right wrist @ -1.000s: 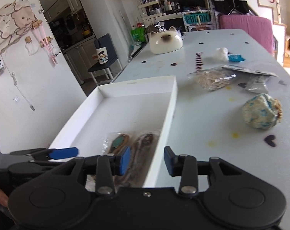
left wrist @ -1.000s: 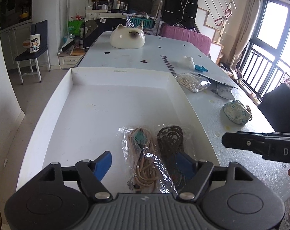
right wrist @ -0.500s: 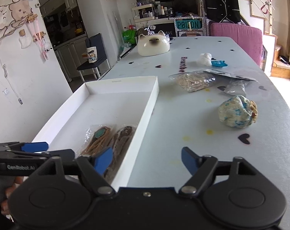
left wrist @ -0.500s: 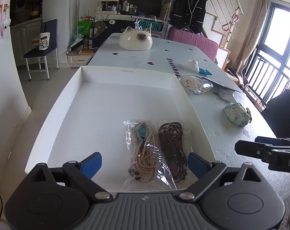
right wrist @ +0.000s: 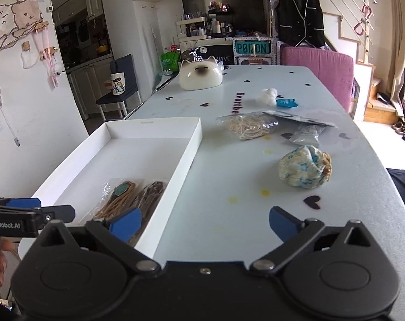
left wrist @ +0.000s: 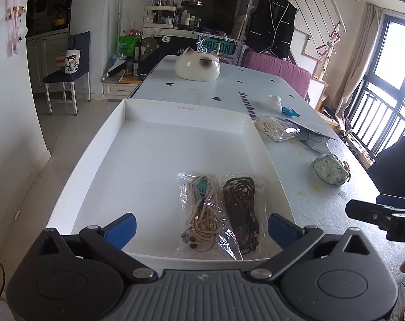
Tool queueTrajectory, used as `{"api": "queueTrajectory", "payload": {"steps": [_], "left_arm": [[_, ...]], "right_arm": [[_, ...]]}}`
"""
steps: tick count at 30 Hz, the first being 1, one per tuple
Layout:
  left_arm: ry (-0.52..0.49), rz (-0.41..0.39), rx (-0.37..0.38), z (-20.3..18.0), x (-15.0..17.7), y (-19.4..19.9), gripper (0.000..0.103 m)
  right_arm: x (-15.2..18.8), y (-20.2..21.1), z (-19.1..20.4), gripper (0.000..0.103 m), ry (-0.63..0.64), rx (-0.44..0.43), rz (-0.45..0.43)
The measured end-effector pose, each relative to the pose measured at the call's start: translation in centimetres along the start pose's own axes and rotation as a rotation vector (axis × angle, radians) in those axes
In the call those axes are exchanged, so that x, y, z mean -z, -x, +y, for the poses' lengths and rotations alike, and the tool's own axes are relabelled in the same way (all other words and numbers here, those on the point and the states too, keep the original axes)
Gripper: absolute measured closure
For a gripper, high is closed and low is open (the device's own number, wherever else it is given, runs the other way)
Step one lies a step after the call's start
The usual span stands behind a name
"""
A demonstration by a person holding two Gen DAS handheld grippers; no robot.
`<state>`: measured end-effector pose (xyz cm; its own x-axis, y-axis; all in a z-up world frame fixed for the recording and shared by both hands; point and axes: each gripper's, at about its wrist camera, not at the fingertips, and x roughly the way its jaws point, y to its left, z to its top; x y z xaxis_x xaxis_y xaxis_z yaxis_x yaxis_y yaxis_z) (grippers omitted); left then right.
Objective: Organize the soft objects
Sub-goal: 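Move the left tool to the beige cord bag while the right moves to the floral pouch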
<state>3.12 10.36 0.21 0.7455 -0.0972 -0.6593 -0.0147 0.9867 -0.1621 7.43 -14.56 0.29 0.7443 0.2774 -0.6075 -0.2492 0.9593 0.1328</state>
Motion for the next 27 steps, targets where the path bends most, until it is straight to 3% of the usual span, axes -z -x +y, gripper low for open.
{"api": "queueTrajectory", "payload": {"steps": [12,27], "left_arm": [[-0.01,-0.037,-0.014,-1.4,-1.7,-0.3,0.0],[-0.063,-0.092,0.061,-8.0,-6.6,-3.8,0.0]], "right_arm": [[-1.0,0.2,-1.6,0.0,-0.018,0.012,-0.037],[-2.6,-0.3,-6.9,0.0,-0.053,0.085,-0.063]]}}
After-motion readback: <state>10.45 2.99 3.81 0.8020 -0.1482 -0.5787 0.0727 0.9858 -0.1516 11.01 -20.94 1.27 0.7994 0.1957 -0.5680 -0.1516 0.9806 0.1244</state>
